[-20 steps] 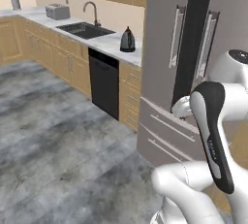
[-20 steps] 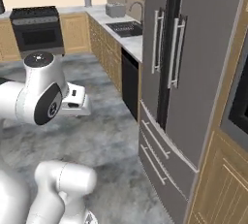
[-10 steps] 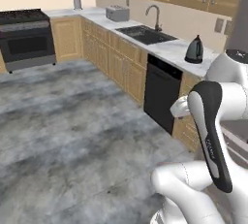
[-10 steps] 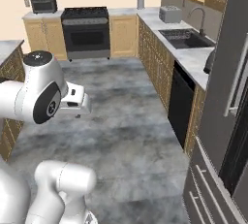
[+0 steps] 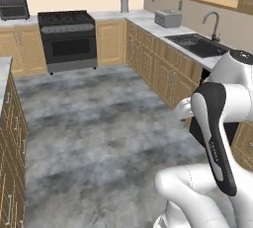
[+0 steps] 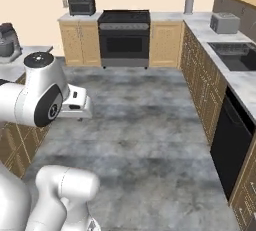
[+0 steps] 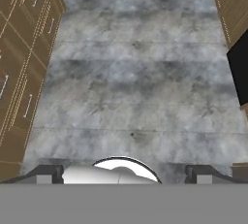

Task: Navigate to the shelves.

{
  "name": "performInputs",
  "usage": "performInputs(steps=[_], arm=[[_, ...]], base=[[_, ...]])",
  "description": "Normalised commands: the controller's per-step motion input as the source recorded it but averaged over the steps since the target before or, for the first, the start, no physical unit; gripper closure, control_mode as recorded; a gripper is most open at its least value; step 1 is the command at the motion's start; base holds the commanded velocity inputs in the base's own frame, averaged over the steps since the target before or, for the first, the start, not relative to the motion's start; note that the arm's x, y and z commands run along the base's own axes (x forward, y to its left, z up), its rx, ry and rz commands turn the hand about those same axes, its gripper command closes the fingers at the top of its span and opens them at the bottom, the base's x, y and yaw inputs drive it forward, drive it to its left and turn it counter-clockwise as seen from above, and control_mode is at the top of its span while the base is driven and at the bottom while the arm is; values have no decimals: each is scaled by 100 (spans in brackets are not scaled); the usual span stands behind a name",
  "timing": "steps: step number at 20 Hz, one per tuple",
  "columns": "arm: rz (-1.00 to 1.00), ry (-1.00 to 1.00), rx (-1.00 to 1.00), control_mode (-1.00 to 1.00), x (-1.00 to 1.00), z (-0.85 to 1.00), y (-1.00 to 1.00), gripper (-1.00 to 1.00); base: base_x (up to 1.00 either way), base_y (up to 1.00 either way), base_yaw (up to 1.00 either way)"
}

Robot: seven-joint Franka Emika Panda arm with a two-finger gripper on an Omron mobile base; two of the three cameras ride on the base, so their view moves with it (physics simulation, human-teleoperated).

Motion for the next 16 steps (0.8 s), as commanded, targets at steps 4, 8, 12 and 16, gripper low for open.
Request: performInputs(steps=[4, 8, 12, 16], arm=[[0, 0, 0, 100, 0, 0, 0, -100], [0, 0, 0, 100, 0, 0, 0, -100], [0, 0, 0, 100, 0, 0, 0, -100], [0, 0, 0, 100, 0, 0, 0, -100]], base=[[100, -13, 0], [100, 0, -7], [100, 0, -2], [100, 0, 0]])
